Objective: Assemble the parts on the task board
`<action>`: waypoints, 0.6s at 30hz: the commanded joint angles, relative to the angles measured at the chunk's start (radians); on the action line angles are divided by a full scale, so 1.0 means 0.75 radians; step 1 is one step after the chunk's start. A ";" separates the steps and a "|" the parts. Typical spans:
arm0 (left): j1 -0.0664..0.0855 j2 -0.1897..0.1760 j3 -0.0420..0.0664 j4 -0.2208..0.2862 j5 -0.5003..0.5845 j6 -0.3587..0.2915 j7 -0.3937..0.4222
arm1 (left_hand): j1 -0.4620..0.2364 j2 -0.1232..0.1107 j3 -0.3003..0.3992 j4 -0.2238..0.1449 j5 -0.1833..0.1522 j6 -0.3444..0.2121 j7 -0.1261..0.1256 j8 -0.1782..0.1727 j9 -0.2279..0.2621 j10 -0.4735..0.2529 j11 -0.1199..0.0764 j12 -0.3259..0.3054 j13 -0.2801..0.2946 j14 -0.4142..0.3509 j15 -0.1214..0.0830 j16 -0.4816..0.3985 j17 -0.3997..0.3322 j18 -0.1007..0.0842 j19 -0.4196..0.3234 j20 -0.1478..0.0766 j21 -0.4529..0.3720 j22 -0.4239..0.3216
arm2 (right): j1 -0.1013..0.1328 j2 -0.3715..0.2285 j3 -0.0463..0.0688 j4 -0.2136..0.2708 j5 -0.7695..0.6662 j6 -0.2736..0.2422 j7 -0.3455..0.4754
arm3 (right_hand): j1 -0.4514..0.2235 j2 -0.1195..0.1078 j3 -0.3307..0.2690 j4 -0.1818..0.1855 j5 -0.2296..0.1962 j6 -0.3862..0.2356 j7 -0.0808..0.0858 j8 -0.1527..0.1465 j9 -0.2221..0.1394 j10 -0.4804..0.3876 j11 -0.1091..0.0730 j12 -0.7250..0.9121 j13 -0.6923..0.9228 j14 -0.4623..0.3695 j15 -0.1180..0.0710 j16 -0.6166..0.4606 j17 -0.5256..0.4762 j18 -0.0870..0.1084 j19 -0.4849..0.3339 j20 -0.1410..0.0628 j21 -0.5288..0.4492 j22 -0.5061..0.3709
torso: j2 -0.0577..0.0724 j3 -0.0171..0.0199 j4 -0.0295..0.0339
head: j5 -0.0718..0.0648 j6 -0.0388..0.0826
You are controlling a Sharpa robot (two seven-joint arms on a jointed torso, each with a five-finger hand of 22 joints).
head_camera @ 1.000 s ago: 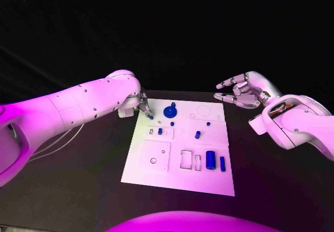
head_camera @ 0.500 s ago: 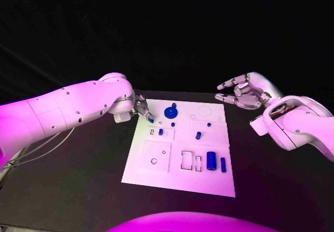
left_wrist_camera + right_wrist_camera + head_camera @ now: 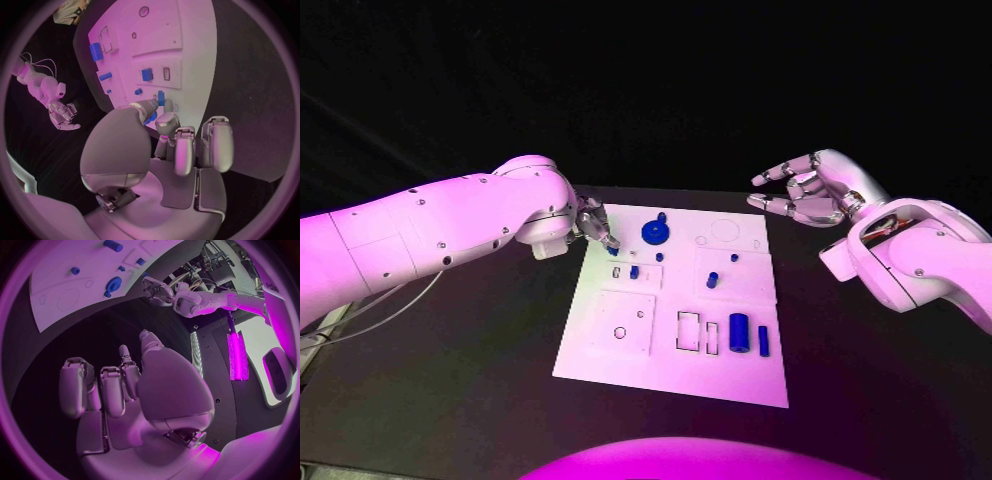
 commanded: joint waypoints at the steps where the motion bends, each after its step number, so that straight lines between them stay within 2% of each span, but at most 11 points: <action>1: -0.006 -0.003 -0.001 0.023 -0.125 -0.039 0.041 | -0.002 -0.024 0.192 -0.192 0.004 0.025 -0.016 0.011 0.003 0.013 -0.001 0.005 -0.001 0.134 -0.005 0.007 0.338 -0.004 0.012 0.002 0.007 0.133 | -0.002 0.000 0.000 0.001 -0.013 0.008 0.011 | -0.007 0.008 -0.003 0.000 0.008 0.007 0.001 0.005 -0.002 0.000 -0.001 -0.001 0.103 0.107 -0.009 -0.006 0.218 0.024 -0.010 -0.002 -0.008 0.169 | 0.000 0.0008 -0.0004 | 0.004 -0.001; 7: -0.024 -0.010 -0.005 0.049 -0.145 -0.053 0.031 | -0.005 -0.026 0.194 -0.191 0.004 0.028 -0.017 0.013 0.005 0.017 -0.002 0.009 0.002 0.134 -0.005 0.007 0.339 -0.006 0.016 0.002 0.010 0.138 | -0.003 -0.001 0.000 0.002 -0.012 0.007 0.011 | -0.007 0.008 -0.003 0.000 0.008 0.007 0.001 0.005 -0.002 0.000 -0.001 -0.001 0.103 0.107 -0.009 -0.006 0.218 0.024 -0.010 -0.002 -0.008 0.169 | 0.001 0.0015 -0.0019 | 0.007 0.000; 18: -0.057 -0.022 -0.012 0.087 -0.063 -0.068 -0.026 | -0.011 -0.025 0.202 -0.189 0.007 0.033 -0.021 0.015 0.008 0.023 -0.005 0.010 0.002 0.134 -0.007 0.007 0.338 -0.007 0.020 0.002 0.013 0.143 | -0.004 -0.004 0.000 0.003 -0.012 0.005 0.011 | -0.007 0.008 -0.003 0.000 0.008 0.007 0.001 0.005 -0.002 0.000 -0.001 -0.001 0.103 0.107 -0.009 -0.006 0.218 0.024 -0.010 -0.002 -0.008 0.169 | 0.001 0.0020 -0.0018 | 0.010 -0.004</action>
